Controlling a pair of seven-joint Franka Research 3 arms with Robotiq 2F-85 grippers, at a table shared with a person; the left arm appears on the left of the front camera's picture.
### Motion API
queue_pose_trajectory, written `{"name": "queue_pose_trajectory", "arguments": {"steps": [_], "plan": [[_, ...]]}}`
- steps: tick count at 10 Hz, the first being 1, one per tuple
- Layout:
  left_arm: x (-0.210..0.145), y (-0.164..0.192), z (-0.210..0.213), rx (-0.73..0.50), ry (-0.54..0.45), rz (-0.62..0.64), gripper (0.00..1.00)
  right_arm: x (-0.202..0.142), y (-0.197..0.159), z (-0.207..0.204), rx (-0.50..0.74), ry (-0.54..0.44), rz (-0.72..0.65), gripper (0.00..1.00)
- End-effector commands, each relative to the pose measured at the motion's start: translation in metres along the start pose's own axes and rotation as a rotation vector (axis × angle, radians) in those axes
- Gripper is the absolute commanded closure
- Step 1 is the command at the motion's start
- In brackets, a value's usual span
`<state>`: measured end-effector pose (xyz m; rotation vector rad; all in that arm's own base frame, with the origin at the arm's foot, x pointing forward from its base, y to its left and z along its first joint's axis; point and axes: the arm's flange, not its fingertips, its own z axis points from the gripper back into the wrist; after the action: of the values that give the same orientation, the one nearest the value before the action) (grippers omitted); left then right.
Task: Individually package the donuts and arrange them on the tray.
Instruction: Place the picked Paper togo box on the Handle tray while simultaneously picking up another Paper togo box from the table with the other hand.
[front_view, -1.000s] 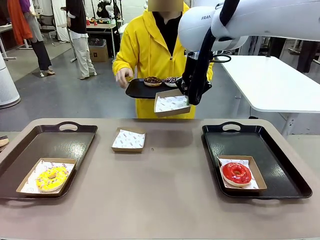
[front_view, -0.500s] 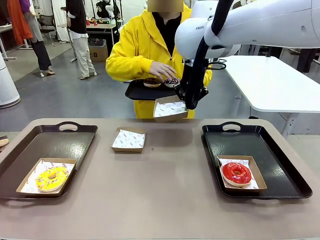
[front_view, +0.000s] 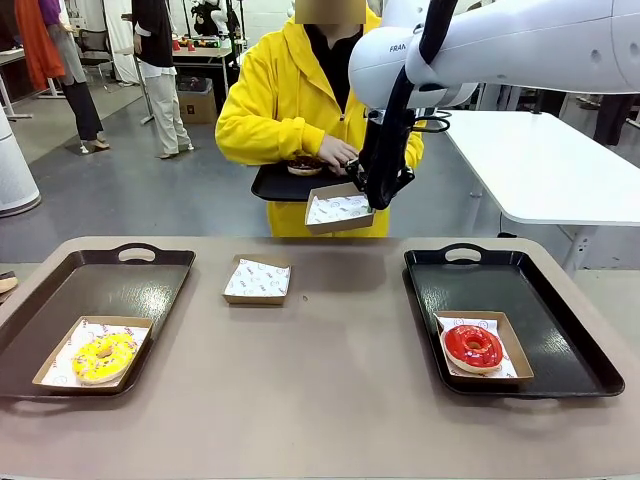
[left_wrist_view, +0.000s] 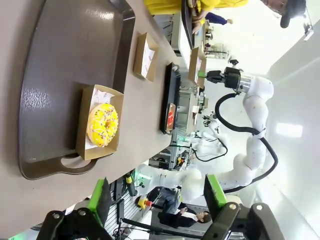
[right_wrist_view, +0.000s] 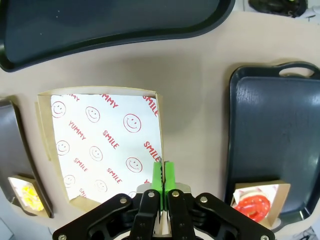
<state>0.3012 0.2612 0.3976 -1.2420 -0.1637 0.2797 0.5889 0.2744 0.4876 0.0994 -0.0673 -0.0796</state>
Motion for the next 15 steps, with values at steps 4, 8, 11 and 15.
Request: {"name": "queue_pose_trajectory", "arguments": {"steps": [4, 8, 11, 15], "plan": [[0.0002, 0.0013, 0.0001, -0.005, -0.003, 0.004, 0.03, 0.0022, -0.0011, -0.0012, -0.001, 0.001, -0.005, 1.00], [0.0002, 0.0013, 0.0001, -0.005, -0.003, 0.004, 0.03, 0.0022, -0.0011, -0.0012, -0.001, 0.001, -0.005, 1.00], [0.0002, 0.0013, 0.0001, -0.005, -0.003, 0.004, 0.03, 0.0022, -0.0011, -0.0012, -0.001, 0.001, -0.005, 1.00], [0.0002, 0.0013, 0.0001, -0.005, -0.003, 0.004, 0.03, 0.0022, -0.0011, -0.0012, -0.001, 0.001, -0.005, 1.00]]}}
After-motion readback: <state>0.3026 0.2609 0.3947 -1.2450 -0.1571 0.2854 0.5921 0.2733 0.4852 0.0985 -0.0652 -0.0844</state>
